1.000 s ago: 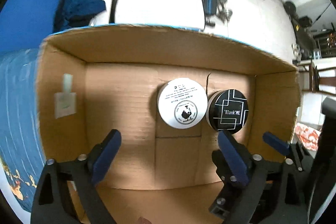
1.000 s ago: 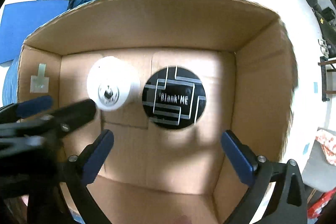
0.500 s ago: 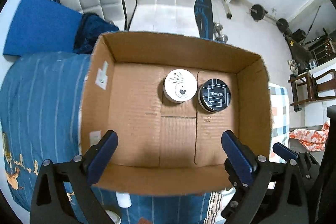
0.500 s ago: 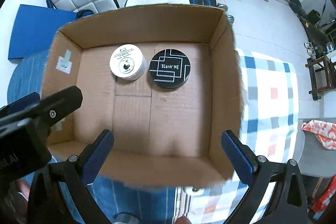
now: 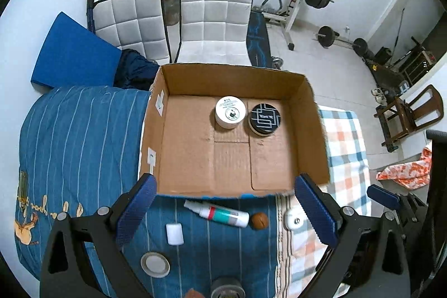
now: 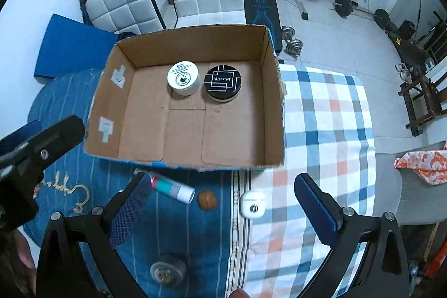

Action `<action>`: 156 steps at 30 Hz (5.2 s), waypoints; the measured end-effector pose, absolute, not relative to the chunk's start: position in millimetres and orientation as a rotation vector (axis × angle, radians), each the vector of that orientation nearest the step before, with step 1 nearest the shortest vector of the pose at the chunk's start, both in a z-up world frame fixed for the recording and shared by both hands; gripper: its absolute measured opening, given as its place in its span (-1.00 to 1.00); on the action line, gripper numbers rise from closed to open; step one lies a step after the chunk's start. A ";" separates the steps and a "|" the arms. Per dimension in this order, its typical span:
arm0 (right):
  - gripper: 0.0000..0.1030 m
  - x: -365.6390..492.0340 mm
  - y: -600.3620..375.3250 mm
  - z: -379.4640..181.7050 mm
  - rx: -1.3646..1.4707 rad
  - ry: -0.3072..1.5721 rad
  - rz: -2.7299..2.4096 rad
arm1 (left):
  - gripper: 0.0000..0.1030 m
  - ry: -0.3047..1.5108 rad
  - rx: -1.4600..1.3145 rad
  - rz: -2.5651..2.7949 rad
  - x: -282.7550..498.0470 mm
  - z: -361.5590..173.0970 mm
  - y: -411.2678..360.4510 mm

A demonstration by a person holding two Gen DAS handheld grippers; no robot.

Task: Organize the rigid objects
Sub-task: 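Withdraw both tools from the box back toward the remaining items, then grasp the white lid with the left tool while the right tool grasps the silver tin, then carry the lid and silver tin into the box and open both tools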

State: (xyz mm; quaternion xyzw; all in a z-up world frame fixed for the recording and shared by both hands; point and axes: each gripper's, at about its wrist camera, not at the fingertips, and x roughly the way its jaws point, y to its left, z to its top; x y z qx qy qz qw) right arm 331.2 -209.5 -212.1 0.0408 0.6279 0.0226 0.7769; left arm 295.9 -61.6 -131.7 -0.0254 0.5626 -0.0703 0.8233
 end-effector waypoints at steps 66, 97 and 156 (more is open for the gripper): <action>0.42 202.5 -135.8 -441.9 -0.023 1.892 0.033 | 0.22 1.758 -0.064 0.065 151.4 -403.0 -9.5; 0.41 236.0 -170.1 -297.0 0.067 1.728 0.174 | 0.22 1.434 -0.105 -0.161 194.6 -205.6 -52.1; 0.46 494.4 -171.6 -453.8 -0.008 2.030 0.112 | 0.54 1.798 -0.118 -0.063 482.9 -355.0 -42.3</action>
